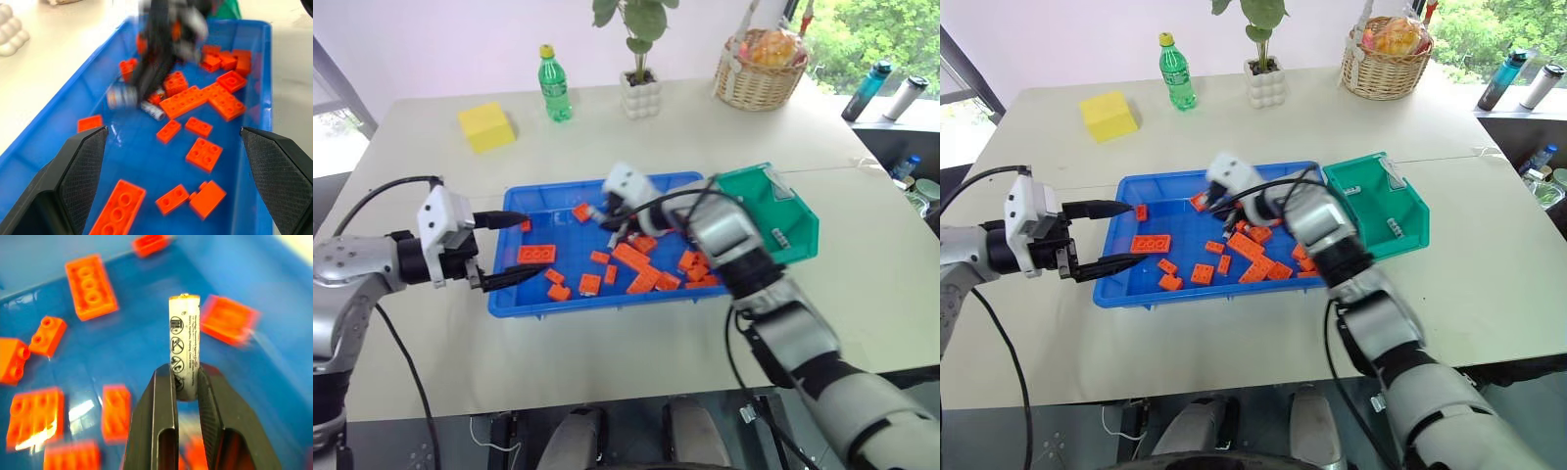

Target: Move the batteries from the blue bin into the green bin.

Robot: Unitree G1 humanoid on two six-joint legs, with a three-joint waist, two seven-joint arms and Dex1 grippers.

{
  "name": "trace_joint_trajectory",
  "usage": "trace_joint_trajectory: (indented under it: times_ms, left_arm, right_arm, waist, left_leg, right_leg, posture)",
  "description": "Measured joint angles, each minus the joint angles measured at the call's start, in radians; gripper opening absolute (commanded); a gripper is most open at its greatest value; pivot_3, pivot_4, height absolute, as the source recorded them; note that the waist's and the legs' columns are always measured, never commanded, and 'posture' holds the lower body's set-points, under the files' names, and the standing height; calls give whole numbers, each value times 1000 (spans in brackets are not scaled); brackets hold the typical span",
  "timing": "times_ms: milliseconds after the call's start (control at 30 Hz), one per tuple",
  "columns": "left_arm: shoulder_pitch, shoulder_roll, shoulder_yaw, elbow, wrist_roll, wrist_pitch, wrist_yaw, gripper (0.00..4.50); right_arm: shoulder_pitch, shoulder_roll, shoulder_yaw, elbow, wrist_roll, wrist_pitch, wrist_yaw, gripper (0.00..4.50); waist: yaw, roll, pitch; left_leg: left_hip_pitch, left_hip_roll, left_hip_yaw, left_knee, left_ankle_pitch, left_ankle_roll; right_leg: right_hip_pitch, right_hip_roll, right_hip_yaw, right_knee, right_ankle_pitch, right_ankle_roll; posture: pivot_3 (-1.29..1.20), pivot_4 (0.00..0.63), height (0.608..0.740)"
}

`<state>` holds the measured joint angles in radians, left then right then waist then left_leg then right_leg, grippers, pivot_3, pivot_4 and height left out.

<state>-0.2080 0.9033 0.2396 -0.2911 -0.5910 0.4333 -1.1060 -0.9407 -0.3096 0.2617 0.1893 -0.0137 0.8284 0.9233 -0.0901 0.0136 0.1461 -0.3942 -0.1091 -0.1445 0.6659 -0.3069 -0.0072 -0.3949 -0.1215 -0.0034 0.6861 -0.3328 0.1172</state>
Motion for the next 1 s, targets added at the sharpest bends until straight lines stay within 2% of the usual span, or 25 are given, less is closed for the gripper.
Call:
trace_joint_trajectory:
  times_ms: [167, 233, 367, 467, 533, 567, 633, 667, 900, 1000]
  left_arm:
    - [-19, -18, -18, 1, -2, 1, 10, 4500]
    - [-41, -41, -32, 12, -2, 1, 20, 4500]
    - [-77, -63, -66, 37, 3, 1, 24, 4500]
    - [-106, -74, -89, 54, 9, -2, 21, 4500]
    - [-120, -80, -97, 63, 13, -4, 17, 4500]
    - [-127, -80, -103, 67, 14, -4, 16, 4500]
    - [-145, -82, -110, 79, 14, -5, 9, 4500]
    - [-151, -83, -110, 80, 14, -5, 7, 4500]
    - [-159, -81, -108, 79, 12, 0, -3, 4500]
    - [-154, -80, -105, 74, 12, 3, -1, 4500]
  right_arm:
    - [95, -171, -159, -251, 71, 206, -12, 60]
    - [150, -279, -278, -335, 99, 319, -42, 60]
    - [183, -357, -399, -411, 135, 414, -93, 60]
    - [242, -385, -428, -436, 157, 433, -124, 60]
    - [285, -390, -430, -436, 165, 432, -142, 1142]
    - [303, -393, -430, -435, 169, 430, -150, 1381]
    - [322, -408, -425, -416, 174, 407, -173, 2359]
    - [322, -418, -424, -405, 174, 393, -180, 2688]
    - [204, -434, -417, -366, 271, 287, -128, 2688]
    - [112, -346, -352, -367, 322, 241, -104, 2688]
  waist:
    - [-1, 0, 0]
    - [18, 0, 0]
    - [24, 0, 0]
    - [27, 0, 0]
    - [30, 0, 0]
    - [31, 0, 0]
    - [32, 0, 0]
    - [34, 0, 0]
    - [30, 0, 0]
    - [22, -1, 0]
  left_leg:
    - [-1, 1, 2, -1, 0, 0]
    - [-1, 1, 4, -1, 0, 0]
    - [-2, 1, 5, -1, 0, 0]
    - [-2, 1, 6, -1, 0, 0]
    - [-2, 1, 6, -1, 0, 1]
    - [-3, 1, 6, -1, 0, 1]
    - [-3, 1, 7, 0, 0, 1]
    - [-3, 1, 7, 0, 0, 1]
    - [-3, 2, 8, -1, 0, 1]
    - [-3, 2, 8, -1, 0, 0]
  right_leg:
    - [0, 0, 0, -1, 0, 0]
    - [0, -1, 0, -2, 0, 0]
    - [0, -1, 0, -3, 0, 0]
    - [1, -1, 0, -3, 0, 0]
    - [1, -1, 0, -3, 0, 0]
    - [1, -1, 0, -3, 0, 0]
    - [1, -1, 0, -3, 0, 0]
    - [0, -1, 0, -3, 0, 0]
    - [0, 0, 0, -3, 0, 0]
    - [0, 0, 0, -3, 0, 0]
  posture:
    - [0, 150, 737]
    - [0, 150, 737]
    - [0, 150, 737]
    - [0, 150, 737]
    - [0, 150, 737]
    - [0, 150, 737]
    - [0, 150, 737]
    - [0, 150, 737]
    - [0, 150, 737]
    - [0, 150, 737]
